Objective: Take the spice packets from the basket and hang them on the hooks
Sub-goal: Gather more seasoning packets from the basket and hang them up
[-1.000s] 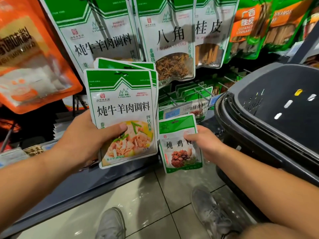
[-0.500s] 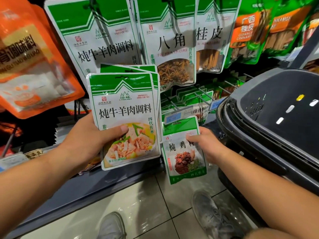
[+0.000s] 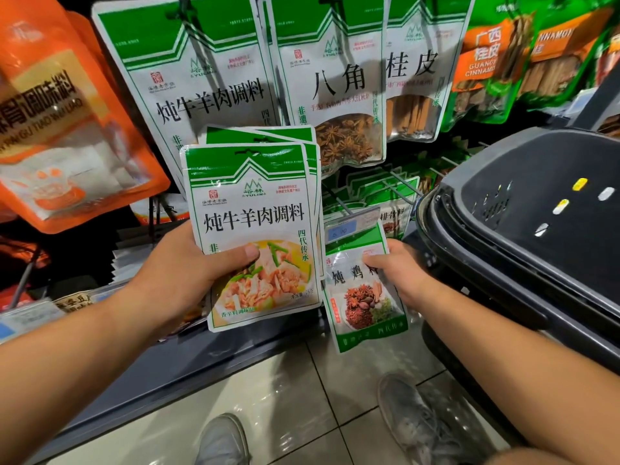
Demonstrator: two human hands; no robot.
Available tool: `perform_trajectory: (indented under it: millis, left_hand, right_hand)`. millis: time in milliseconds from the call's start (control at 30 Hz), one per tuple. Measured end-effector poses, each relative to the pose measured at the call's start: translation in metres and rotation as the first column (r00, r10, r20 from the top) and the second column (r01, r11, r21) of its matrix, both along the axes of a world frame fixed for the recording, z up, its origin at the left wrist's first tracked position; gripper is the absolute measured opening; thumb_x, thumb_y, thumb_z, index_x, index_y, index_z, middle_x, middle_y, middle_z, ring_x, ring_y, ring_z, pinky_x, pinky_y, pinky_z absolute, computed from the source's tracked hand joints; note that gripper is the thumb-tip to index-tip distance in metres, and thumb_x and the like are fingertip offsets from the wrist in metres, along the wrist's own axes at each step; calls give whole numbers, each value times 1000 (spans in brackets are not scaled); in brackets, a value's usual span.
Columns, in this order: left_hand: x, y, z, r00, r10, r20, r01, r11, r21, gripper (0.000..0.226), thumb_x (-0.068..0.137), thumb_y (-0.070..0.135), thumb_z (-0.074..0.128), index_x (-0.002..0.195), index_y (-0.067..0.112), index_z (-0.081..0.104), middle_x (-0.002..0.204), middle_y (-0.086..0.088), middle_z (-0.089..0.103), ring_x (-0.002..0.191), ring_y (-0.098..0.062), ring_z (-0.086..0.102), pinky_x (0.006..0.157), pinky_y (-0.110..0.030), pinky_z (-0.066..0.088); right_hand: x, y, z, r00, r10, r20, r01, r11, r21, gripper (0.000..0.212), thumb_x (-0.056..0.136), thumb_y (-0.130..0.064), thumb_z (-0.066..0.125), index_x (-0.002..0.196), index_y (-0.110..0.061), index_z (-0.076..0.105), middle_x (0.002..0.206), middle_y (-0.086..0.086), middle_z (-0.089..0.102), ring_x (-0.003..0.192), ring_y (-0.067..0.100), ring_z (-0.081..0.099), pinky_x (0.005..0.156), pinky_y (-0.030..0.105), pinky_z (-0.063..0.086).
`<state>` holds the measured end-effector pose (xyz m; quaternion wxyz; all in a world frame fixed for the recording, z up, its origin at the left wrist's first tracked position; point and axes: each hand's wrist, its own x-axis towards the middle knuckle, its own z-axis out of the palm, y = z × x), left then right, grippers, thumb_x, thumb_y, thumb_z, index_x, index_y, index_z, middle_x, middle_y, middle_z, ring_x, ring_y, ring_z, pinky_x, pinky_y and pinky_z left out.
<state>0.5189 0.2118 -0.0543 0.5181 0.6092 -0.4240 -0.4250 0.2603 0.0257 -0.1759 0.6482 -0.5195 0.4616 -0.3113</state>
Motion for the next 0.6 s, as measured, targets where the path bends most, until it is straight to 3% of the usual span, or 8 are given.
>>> perform_trajectory:
  millis: [100,267,367,467,533,600]
  left_hand:
    - [1,-1,-1,1000,-5,-6,5,1000,-9,94,41,52,100,123,19,69,120,-8,75,107,-35,74,100,-57,52]
    - [1,-1,0,1000,-7,-14,6,1000,-18,93,41,52,99,124,20,69,121,-7,75,107,-34,74,100,-56,52]
    - [2,-2,-2,1000,-1,-4,1,1000,-9,86,47,43,99,124,19,69,119,-7,76,106,-34,74,99,-57,54]
    - [2,-3,-3,1000,1,8,-1,1000,-12,63,67,21,94,124,17,69,117,-6,77,104,-33,75,98,-56,54]
    - [0,-4,-3,1000,9,11,-9,1000,-14,55,73,16,85,125,15,68,116,-6,77,103,-32,75,97,-55,55]
    - [0,-4,-3,1000,16,12,-16,1000,-14,52,74,16,80,124,16,68,115,-5,77,103,-31,75,97,-54,55]
  right_hand:
    - [-6,5,-5,998,16,59,-18,999,33,26,95,11,52,106,-11,61,94,7,75,87,22,72,75,32,56]
    - [-15,4,-12,995,-43,88,40,998,46,24,94,8,54,109,-8,64,91,7,78,89,27,72,77,38,57]
    - [-8,3,-6,994,-63,90,58,997,59,23,97,5,54,115,-8,56,99,11,73,90,25,70,77,38,56]
    - [1,0,-2,996,-70,55,68,997,42,18,99,-1,57,115,-10,54,107,13,69,96,25,68,89,41,56]
    - [5,-4,-3,998,-53,14,53,998,27,32,99,-5,60,130,-2,54,118,17,71,104,28,70,90,39,58]
    - [6,-4,-1,999,-37,15,37,999,35,33,99,-5,60,131,-2,54,119,17,71,109,30,70,88,36,57]
